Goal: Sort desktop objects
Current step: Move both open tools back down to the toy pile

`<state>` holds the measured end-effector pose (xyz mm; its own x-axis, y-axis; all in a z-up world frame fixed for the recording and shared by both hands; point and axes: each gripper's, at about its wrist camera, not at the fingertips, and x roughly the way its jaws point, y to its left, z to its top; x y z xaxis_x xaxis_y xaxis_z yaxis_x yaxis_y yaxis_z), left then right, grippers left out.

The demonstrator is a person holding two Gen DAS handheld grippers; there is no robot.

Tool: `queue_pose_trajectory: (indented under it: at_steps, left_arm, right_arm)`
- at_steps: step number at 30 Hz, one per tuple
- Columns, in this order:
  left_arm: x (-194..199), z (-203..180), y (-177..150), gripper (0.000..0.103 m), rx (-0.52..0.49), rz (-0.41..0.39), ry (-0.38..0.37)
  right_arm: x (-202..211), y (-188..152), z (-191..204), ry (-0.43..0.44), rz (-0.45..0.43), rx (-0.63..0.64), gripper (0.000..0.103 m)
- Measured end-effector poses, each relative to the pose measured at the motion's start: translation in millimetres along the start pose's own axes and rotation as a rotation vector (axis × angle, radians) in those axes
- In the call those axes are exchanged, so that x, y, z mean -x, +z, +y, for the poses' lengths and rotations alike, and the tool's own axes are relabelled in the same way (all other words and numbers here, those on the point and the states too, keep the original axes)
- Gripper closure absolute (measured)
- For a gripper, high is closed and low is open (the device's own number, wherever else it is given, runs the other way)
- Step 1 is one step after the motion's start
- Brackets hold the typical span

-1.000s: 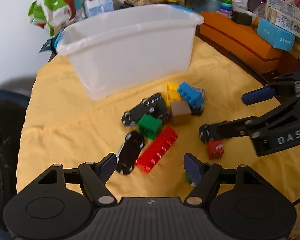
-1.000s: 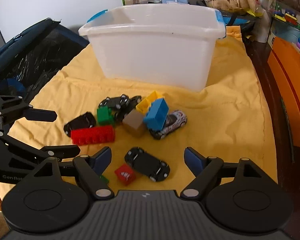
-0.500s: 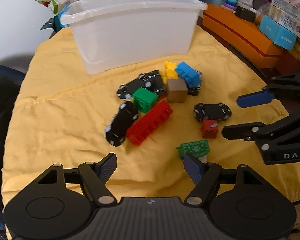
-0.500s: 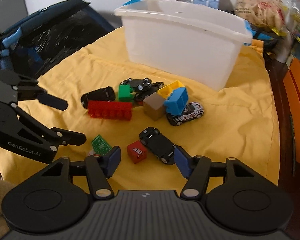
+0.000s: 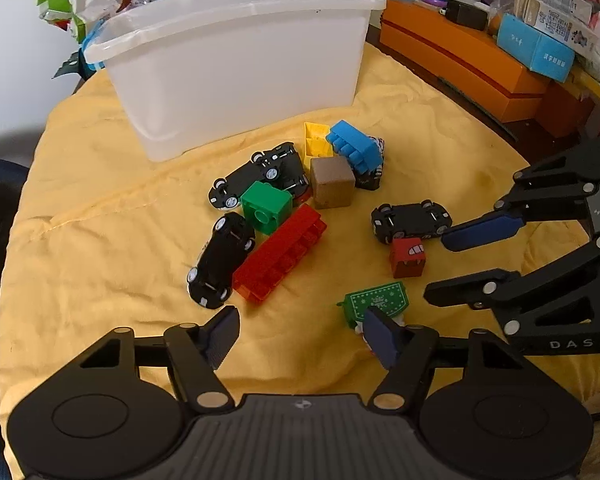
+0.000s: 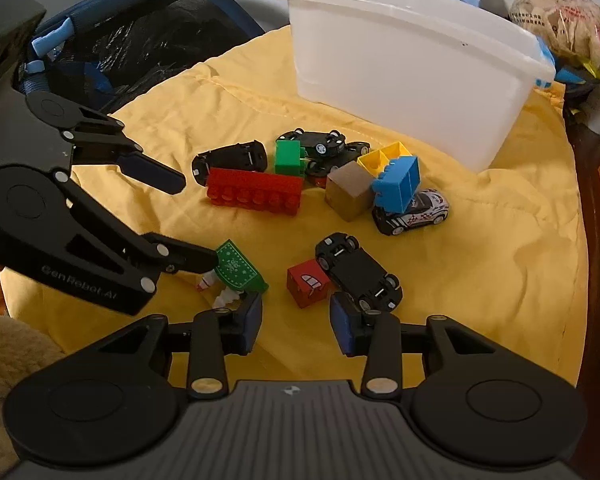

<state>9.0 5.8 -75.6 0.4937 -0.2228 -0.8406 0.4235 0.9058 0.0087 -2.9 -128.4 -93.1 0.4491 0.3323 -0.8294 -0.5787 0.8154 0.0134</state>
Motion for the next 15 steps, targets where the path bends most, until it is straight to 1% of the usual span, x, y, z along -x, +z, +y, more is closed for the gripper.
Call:
queue_pose_trajectory:
  at_steps: [3, 9, 13, 15]
  left_arm:
    - [-2, 4, 6, 0.031, -0.023, -0.01, 0.013]
    - [-4, 2, 18, 0.031, -0.096, -0.027, -0.006]
    - [-8, 3, 24, 0.033, -0.131, -0.023, -0.014]
    - [-7, 6, 25, 0.034, -0.148, -0.03, -0.001]
  right_arm:
    - [1, -1, -5, -0.015, 0.0, -0.022, 0.061]
    - [4, -1, -11, -0.04, -0.014, -0.048, 0.061]
    - [5, -2, -16, -0.055, -0.016, -0.071, 0.061]
    - [5, -2, -18, -0.063, -0.017, -0.082, 0.061]
